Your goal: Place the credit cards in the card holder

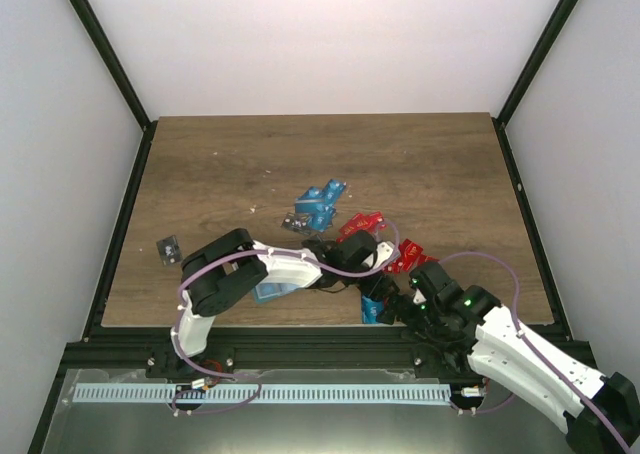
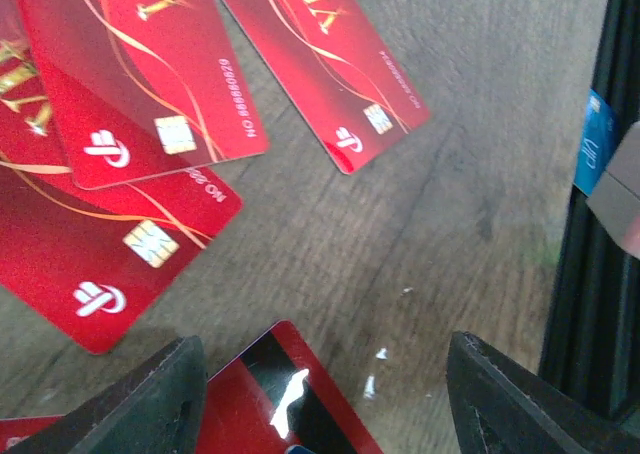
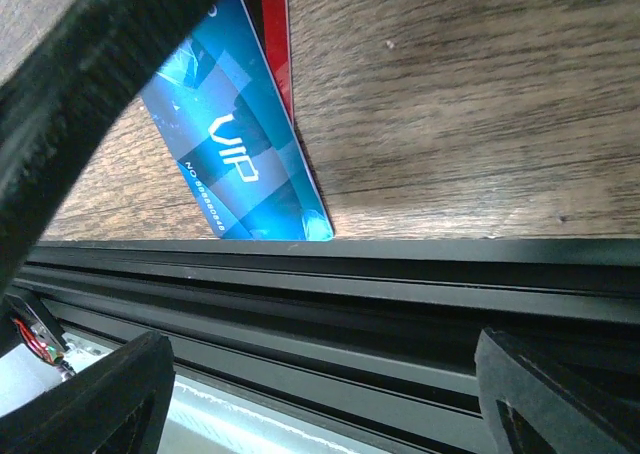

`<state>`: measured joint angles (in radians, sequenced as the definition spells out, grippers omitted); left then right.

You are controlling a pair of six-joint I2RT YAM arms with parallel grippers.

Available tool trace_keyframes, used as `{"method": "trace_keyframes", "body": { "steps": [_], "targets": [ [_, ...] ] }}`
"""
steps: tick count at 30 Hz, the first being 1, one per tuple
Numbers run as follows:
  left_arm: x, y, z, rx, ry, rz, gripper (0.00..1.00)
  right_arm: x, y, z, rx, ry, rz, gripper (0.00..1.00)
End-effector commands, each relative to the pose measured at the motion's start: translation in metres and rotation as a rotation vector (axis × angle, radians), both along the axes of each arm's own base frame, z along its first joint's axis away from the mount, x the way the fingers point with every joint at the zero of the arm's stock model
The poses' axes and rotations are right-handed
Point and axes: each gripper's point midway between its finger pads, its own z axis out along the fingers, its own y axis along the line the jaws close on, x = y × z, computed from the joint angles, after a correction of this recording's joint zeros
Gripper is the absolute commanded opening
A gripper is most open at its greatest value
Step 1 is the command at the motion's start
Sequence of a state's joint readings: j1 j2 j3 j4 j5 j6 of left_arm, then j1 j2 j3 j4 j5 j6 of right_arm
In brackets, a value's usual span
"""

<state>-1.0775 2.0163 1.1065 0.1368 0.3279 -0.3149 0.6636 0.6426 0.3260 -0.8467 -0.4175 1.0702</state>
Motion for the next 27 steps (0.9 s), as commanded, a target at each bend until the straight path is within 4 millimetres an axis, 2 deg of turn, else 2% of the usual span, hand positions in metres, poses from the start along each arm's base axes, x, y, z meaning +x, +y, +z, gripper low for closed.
{"method": "trace_keyframes", "body": {
  "steps": [1, 7, 9, 13, 18, 22, 27],
  "targets": [
    [-0.043, 0.036, -0.055, 0.186, 0.175, -0.03, 0.68, -0.007, -0.002, -0.005, -0.007, 0.022, 0.018, 0.84],
    [-0.057, 0.038, -0.049, 0.179, 0.198, -0.028, 0.67, -0.006, 0.009, -0.011, 0.062, 0.03, 0.016, 0.84],
    [-0.056, 0.042, -0.045, 0.179, 0.192, -0.008, 0.67, -0.004, 0.011, -0.013, 0.075, 0.024, 0.012, 0.83],
    [-0.032, 0.047, -0.021, 0.184, 0.093, 0.074, 0.72, 0.005, 0.016, -0.01, 0.098, -0.008, -0.009, 0.83],
    [-0.001, 0.05, 0.006, 0.168, 0.049, 0.138, 0.77, 0.006, 0.02, -0.013, 0.128, -0.002, -0.029, 0.82],
    [0.006, 0.052, 0.003, 0.176, 0.052, 0.137, 0.77, 0.007, 0.021, -0.016, 0.142, -0.008, -0.044, 0.82],
    [-0.013, 0.051, -0.012, 0.16, 0.124, 0.066, 0.71, 0.015, 0.025, -0.019, 0.164, -0.03, -0.071, 0.79]
  ]
}}
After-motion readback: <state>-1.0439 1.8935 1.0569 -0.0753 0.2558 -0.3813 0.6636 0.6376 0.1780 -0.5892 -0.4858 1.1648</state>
